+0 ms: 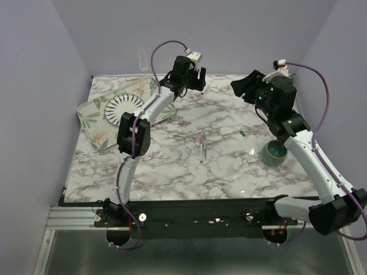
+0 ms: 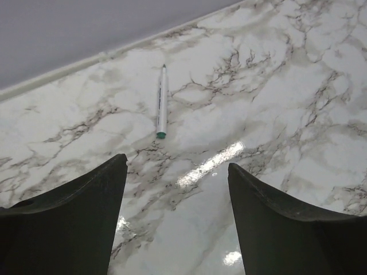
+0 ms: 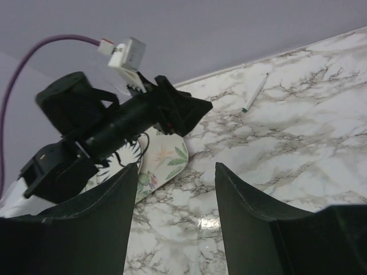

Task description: Insert the pens into the pen caps

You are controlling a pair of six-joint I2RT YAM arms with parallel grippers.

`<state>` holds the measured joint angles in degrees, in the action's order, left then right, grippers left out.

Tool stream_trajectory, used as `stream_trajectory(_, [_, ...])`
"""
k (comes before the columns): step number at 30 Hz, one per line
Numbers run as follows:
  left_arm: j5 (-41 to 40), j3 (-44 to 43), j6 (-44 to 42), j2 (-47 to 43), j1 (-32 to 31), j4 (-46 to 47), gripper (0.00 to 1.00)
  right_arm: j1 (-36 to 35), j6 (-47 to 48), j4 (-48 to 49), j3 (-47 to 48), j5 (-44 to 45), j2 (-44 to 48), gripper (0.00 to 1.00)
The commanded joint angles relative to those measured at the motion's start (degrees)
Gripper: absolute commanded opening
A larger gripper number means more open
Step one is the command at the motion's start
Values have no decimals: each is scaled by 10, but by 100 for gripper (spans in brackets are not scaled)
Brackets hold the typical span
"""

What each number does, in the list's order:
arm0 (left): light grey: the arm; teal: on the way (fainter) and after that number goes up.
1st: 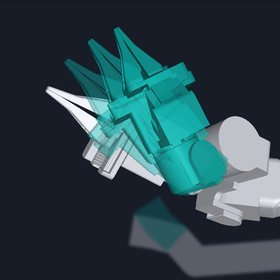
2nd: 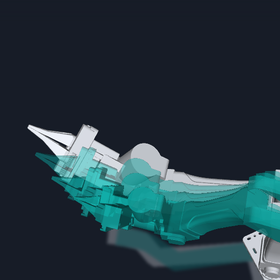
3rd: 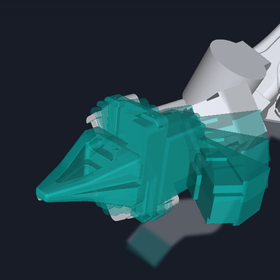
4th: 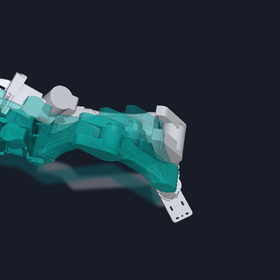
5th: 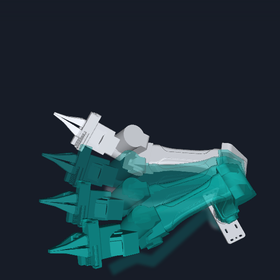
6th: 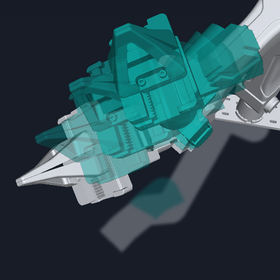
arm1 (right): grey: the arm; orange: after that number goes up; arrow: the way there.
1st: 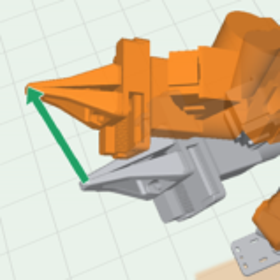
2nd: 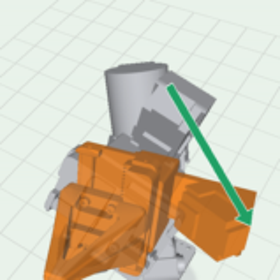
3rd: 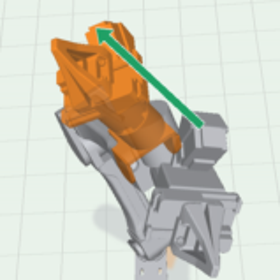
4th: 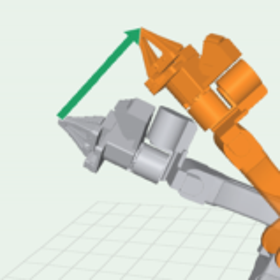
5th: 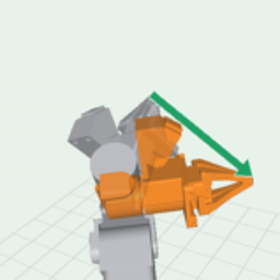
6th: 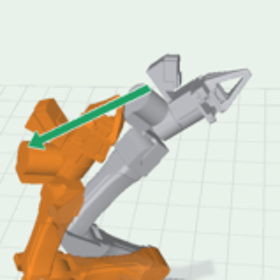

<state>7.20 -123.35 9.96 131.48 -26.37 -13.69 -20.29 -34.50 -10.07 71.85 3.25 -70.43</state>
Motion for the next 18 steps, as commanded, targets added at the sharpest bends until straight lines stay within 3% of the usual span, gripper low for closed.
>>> stream_trajectory(1, [3, -68, 39, 91, -2, -21, 76, 0, 10, 3, -31, -10, 29, 63])
stream_trajectory(5, [-85, -104, 36, 142, -11, -13, 74, 0, 4, 5, -28, -30, 36, 63])
stream_trajectory(7, [-89, -109, 44, 174, -12, 22, 74, 0, 2, 0, -18, -47, 39, 63])
stream_trajectory(8, [-88, -130, 52, 192, -9, -12, 73, 0, 3, -7, -14, -47, 41, 63])
stream_trajectory(9, [-89, -197, 63, 210, -9, -20, 70, 0, 5, -11, -9, -47, 43, 63])
stream_trajectory(10, [-81, -210, 83, 227, -8, -13, 70, 1, 7, -14, -5, -48, 52, 63])
stream_trajectory(12, [-58, -173, 109, 220, -6, 29, 70, 0, 8, -18, -8, -50, 65, 63])
stream_trajectory(15, [-11, -116, 214, 201, 3, 124, 68, 0, 8, -10, -20, -49, 93, 64])
stream_trajectory(18, [20, -127, 298, 222, 7, 147, 66, 0, 16, 7, -34, -36, 103, 64])
